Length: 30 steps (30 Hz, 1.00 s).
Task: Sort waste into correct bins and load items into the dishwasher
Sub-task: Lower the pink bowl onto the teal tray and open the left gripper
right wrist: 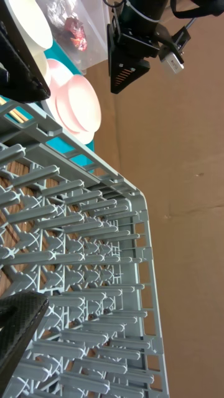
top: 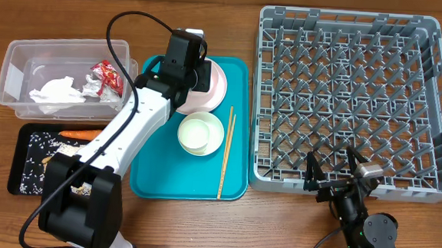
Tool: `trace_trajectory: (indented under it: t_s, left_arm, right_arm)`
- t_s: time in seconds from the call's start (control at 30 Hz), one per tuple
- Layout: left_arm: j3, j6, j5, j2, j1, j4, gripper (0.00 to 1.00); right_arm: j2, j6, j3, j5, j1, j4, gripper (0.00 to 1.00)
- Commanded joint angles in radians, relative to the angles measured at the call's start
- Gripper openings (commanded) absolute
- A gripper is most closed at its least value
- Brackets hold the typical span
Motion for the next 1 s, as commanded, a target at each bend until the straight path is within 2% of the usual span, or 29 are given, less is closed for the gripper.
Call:
trace_trajectory:
  t_s: [0.0, 0.17, 0.27, 0.37, 0.4, 0.57, 0.87, 0.9, 0.97]
  left_arm:
    - [0.067, -0.009, 0.085, -0.019, -0.001, -0.033, 0.49]
    - [0.169, -0.025, 0.092, -0.053, 0.000, -0.290, 0.49]
    - [0.225, -0.024, 0.090, -0.063, 0.010, -0.515, 0.66]
    - [0.238, -0.024, 0.108, -0.063, 0.016, -0.682, 0.96]
    - [0.238, -0.024, 0.115, -0.063, 0.015, -0.727, 1.00]
    - [0.202, -0.024, 0.101, -0.059, 0.015, -0.843, 1.00]
    - [0.003, -0.063, 0.116, -0.058, 0.012, -0.691, 0.99]
    - [-0.013, -0.075, 0.116, -0.058, 0.012, -0.670, 0.97]
    - [-0.035, -0.085, 0.117, -0.058, 0.013, -0.629, 0.84]
  right_arm:
    - [-0.011, -0.003, -0.010, -0.006, -0.003, 0.006, 1.00]
    - [-0.011, -0.003, -0.010, -0.006, -0.003, 0.006, 1.00]
    - [-0.011, -0.003, -0.010, -0.006, -0.003, 0.006, 1.00]
    - [-0.011, -0.003, -0.010, -0.006, -0.003, 0.006, 1.00]
    - [-0.011, -0.003, -0.010, -0.006, -0.003, 0.006, 1.00]
    - [-0.011, -0.003, -0.010, -0.006, -0.003, 0.006, 1.00]
    - [-0.011, -0.003, -0.010, -0.006, -0.003, 0.006, 1.00]
    - [-0.011, -0.003, -0.010, -0.006, -0.003, 0.006, 1.00]
    - [-0.011, -0.003, -0.010, -0.006, -0.003, 0.006, 1.00]
